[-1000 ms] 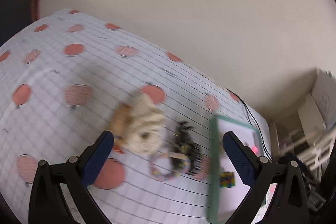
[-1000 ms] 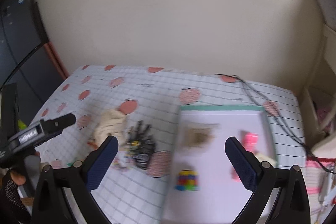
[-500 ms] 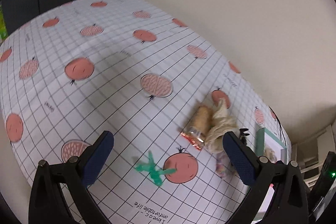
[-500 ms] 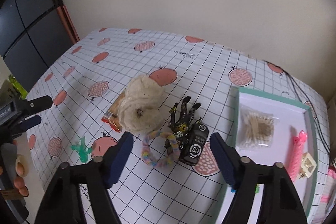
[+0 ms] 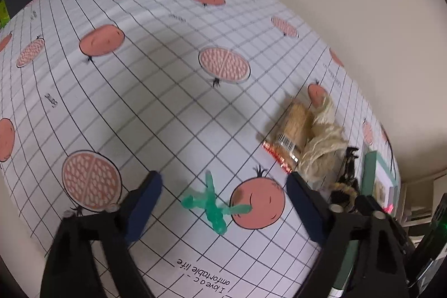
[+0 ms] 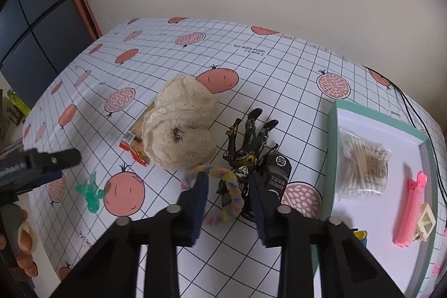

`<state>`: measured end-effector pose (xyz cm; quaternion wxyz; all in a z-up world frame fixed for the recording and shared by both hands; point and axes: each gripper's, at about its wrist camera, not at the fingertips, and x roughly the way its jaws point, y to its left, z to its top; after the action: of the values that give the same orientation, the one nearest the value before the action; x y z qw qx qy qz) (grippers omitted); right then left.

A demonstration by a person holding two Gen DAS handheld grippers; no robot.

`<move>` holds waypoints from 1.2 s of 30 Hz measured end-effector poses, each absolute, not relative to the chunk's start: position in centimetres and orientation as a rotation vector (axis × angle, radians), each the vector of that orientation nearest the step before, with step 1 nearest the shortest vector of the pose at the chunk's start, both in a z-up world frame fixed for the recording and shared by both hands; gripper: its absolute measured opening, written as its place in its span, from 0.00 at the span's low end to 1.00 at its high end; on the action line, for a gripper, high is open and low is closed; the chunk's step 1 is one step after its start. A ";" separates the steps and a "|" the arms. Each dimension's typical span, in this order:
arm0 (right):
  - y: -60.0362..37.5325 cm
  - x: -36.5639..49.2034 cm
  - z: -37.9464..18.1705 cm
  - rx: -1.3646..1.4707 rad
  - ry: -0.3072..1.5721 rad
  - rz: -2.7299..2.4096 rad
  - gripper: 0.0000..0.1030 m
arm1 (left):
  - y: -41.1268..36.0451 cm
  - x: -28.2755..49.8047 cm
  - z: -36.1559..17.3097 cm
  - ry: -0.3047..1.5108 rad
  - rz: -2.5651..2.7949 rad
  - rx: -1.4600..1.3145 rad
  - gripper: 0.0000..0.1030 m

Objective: Organize objects
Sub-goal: 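Withdraw both tools from the tray toward the black toy car, then grasp the green plastic toy with the left tool while the right tool grasps the rainbow rope ring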

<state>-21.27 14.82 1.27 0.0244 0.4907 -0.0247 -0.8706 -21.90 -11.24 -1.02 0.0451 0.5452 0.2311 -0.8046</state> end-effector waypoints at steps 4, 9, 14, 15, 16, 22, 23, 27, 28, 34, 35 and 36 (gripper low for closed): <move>14.6 -21.5 0.8 1.526 -0.057 -2.681 0.19 | -10.6 -22.2 -2.0 0.682 -2.428 1.726 0.66; 14.6 -21.8 0.3 1.537 -0.058 -2.671 0.15 | -10.2 -22.2 -2.4 0.652 -2.418 1.755 0.59; 14.5 -21.8 0.1 1.541 -0.054 -2.666 0.13 | -9.8 -22.3 -2.6 0.627 -2.406 1.773 0.56; 14.5 -21.9 0.0 1.542 -0.053 -2.666 0.13 | -9.8 -22.4 -2.7 0.624 -2.403 1.775 0.56; 14.6 -21.9 0.0 1.544 -0.056 -2.664 0.13 | -9.8 -22.3 -2.6 0.622 -2.404 1.774 0.55; 14.7 -22.0 -0.4 1.559 -0.055 -2.663 0.13 | -9.6 -22.2 -2.5 0.587 -2.402 1.780 0.53; 14.6 -22.0 -0.4 1.562 -0.056 -2.663 0.13 | -9.6 -22.2 -2.5 0.581 -2.402 1.781 0.53; 14.5 -22.0 -0.4 1.565 -0.039 -2.666 0.13 | -9.7 -22.2 -2.6 0.571 -2.398 1.785 0.51; 14.5 -22.0 -0.4 1.563 -0.037 -2.667 0.13 | -9.7 -22.2 -2.5 0.565 -2.396 1.788 0.51; 14.3 -22.0 -0.6 1.570 0.002 -2.676 0.11 | -9.6 -22.4 -2.7 0.522 -2.391 1.790 0.46; 14.3 -22.0 -0.6 1.572 0.012 -2.681 0.08 | -9.5 -22.5 -2.7 0.516 -2.389 1.788 0.43; 14.4 -22.0 -0.6 1.574 0.014 -2.684 0.08 | -9.6 -22.4 -2.7 0.508 -2.385 1.786 0.39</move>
<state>-21.98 14.38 -0.64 0.0151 0.5057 0.0044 -0.8626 -22.44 -9.59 -2.67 0.0595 0.5898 0.1679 -0.7876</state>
